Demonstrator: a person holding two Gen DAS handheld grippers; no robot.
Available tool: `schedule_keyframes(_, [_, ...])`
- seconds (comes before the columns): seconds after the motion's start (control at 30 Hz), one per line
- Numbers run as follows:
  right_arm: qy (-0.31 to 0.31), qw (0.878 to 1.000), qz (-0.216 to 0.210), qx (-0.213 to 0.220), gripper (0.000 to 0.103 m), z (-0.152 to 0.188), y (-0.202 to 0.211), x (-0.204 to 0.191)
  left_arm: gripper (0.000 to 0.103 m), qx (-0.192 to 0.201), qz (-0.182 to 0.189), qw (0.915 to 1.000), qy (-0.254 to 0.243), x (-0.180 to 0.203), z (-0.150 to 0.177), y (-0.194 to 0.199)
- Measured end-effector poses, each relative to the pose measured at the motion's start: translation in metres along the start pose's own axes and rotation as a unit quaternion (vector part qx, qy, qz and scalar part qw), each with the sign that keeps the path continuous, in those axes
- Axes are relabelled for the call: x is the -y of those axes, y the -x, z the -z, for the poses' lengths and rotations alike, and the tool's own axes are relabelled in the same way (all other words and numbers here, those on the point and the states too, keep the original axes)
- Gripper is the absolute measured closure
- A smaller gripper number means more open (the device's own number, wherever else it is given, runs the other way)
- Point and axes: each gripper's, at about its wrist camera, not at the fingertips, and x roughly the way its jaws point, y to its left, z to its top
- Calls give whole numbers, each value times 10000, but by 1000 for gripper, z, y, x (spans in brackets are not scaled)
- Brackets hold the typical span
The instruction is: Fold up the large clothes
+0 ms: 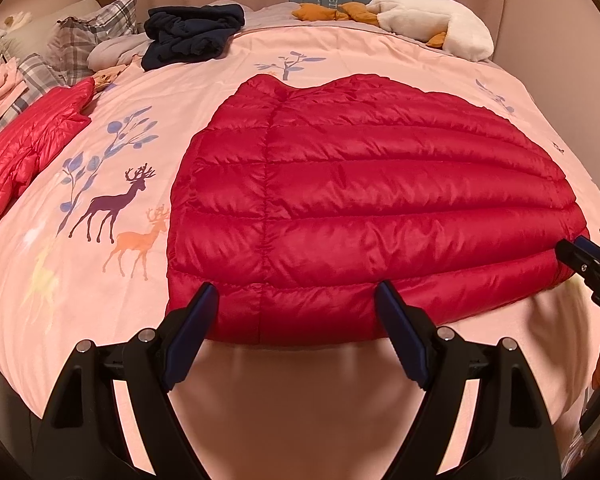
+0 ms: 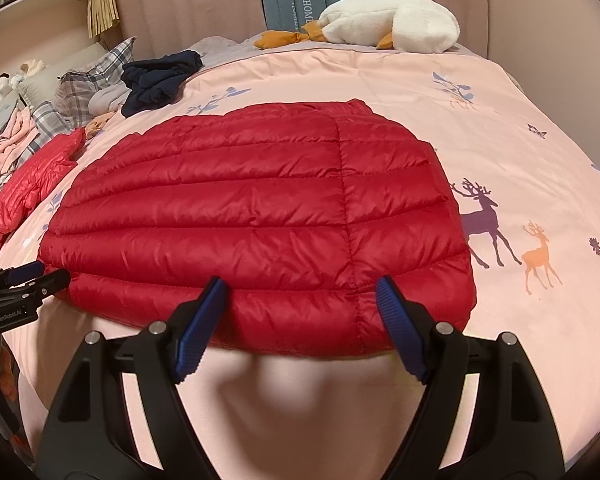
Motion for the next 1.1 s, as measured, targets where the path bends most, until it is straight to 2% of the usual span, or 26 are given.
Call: schedule_keyframes(1.1, [-125,9999,104,-26,24,7,3,10,21,-56,-145,9997,186,-14,3,2])
